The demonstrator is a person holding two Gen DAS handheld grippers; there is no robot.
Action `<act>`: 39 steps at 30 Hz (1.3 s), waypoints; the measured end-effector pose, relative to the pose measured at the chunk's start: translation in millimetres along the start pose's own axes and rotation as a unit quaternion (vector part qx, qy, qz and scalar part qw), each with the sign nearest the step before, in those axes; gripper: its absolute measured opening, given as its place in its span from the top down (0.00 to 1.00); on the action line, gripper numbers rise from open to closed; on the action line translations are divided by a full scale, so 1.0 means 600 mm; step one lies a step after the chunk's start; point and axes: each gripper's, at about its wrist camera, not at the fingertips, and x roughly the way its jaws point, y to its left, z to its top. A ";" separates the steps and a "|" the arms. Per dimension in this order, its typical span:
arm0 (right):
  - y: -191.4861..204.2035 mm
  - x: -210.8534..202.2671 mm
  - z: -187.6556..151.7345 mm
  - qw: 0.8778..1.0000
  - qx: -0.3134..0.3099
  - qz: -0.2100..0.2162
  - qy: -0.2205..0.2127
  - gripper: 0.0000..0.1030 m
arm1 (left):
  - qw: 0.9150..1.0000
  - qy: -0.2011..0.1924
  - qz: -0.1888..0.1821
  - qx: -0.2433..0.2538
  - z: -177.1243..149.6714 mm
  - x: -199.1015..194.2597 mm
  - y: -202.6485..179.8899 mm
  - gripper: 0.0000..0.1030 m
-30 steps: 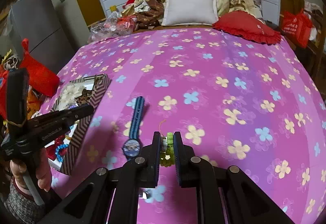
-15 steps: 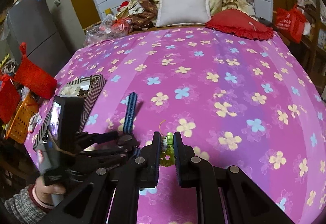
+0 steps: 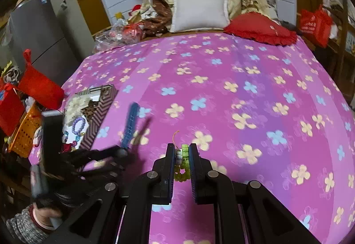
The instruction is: Organize jewelry
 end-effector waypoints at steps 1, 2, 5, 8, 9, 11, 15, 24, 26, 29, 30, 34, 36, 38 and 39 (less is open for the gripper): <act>0.009 -0.001 0.005 1.000 -0.004 0.002 -0.001 0.89 | 1.000 -0.015 -0.005 -0.016 0.009 -0.023 0.022 0.63; 0.021 -0.001 0.011 1.000 -0.009 0.004 -0.003 0.89 | 0.999 -0.024 -0.005 -0.025 0.016 -0.036 0.034 0.63; 0.056 0.000 0.027 1.000 -0.026 0.010 -0.003 0.89 | 0.996 -0.065 0.008 -0.057 0.038 -0.089 0.091 0.63; 0.108 0.002 0.048 0.998 -0.056 0.019 -0.005 0.89 | 0.990 -0.098 0.048 -0.091 0.059 -0.125 0.166 0.63; 0.127 0.003 0.055 0.998 -0.066 0.023 -0.005 0.89 | 0.988 -0.102 0.059 -0.103 0.062 -0.132 0.189 0.63; 0.164 0.010 0.067 0.996 -0.085 0.034 -0.003 0.89 | 0.983 -0.103 0.078 -0.131 0.066 -0.137 0.240 0.63; 0.239 0.044 0.093 0.992 -0.112 0.063 0.011 0.89 | 0.972 -0.102 0.100 -0.184 0.056 -0.138 0.329 0.63; 0.382 0.186 0.164 0.983 -0.145 0.101 0.054 0.89 | 0.957 -0.097 0.110 -0.252 0.030 -0.136 0.449 0.63; 0.406 0.233 0.177 0.982 -0.144 0.099 0.071 0.89 | 0.955 -0.096 0.115 -0.258 0.024 -0.131 0.462 0.63; 0.437 0.304 0.191 0.981 -0.145 0.085 0.093 0.89 | 0.952 -0.083 0.116 -0.270 0.020 -0.116 0.476 0.63; 0.447 0.334 0.195 0.981 -0.142 0.082 0.104 0.89 | 0.952 -0.079 0.116 -0.273 0.020 -0.111 0.480 0.63; 0.468 0.403 0.209 0.981 -0.140 0.063 0.117 0.89 | 0.950 -0.071 0.126 -0.277 0.020 -0.101 0.485 0.63; 0.474 0.425 0.215 0.982 -0.146 0.045 0.113 0.89 | 0.951 -0.071 0.134 -0.271 0.023 -0.098 0.482 0.63; 0.471 0.449 0.220 0.982 -0.141 0.032 0.119 0.89 | 0.951 -0.069 0.139 -0.267 0.026 -0.093 0.480 0.63; 0.467 0.458 0.222 0.983 -0.136 0.027 0.122 0.89 | 0.952 -0.067 0.138 -0.266 0.026 -0.090 0.481 0.63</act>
